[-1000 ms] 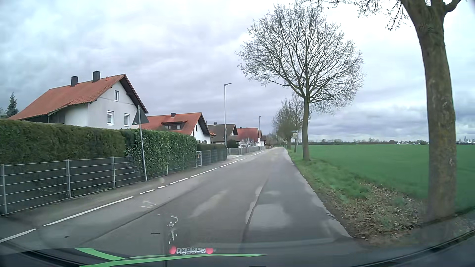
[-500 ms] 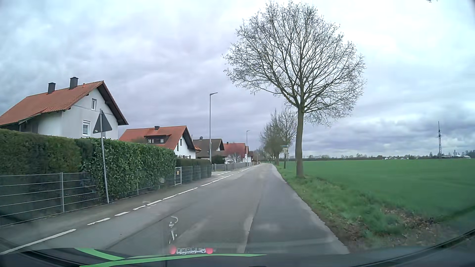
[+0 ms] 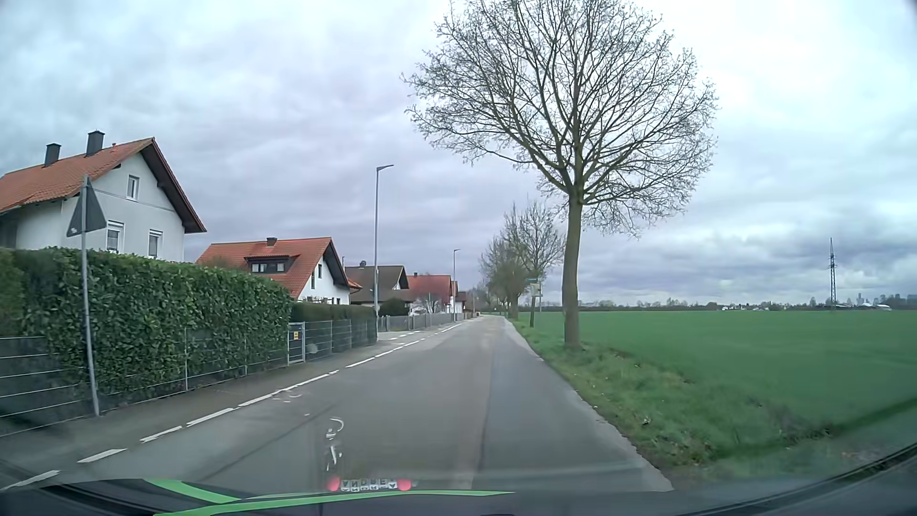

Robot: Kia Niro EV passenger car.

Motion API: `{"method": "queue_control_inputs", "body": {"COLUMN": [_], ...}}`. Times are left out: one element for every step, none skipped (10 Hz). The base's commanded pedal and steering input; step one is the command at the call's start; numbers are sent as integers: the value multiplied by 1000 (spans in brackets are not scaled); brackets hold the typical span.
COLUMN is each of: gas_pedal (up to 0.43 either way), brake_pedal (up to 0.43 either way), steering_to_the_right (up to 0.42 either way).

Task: Follow the waypoints while adhering to traffic rules and regulations

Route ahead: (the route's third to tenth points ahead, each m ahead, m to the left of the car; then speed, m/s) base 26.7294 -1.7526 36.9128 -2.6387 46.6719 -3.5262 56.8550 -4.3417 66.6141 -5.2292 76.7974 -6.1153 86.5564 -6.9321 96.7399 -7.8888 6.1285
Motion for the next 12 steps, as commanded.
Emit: {"method": "queue_control_inputs", "body": {"gas_pedal": [220,220,220,220,220,220,220,220,220,220,220,209], "brake_pedal": [0,0,0,0,0,0,0,0,0,0,0,0], "steering_to_the_right": [39,34,32,31,32,31,31,30,25,13,5,5]}}
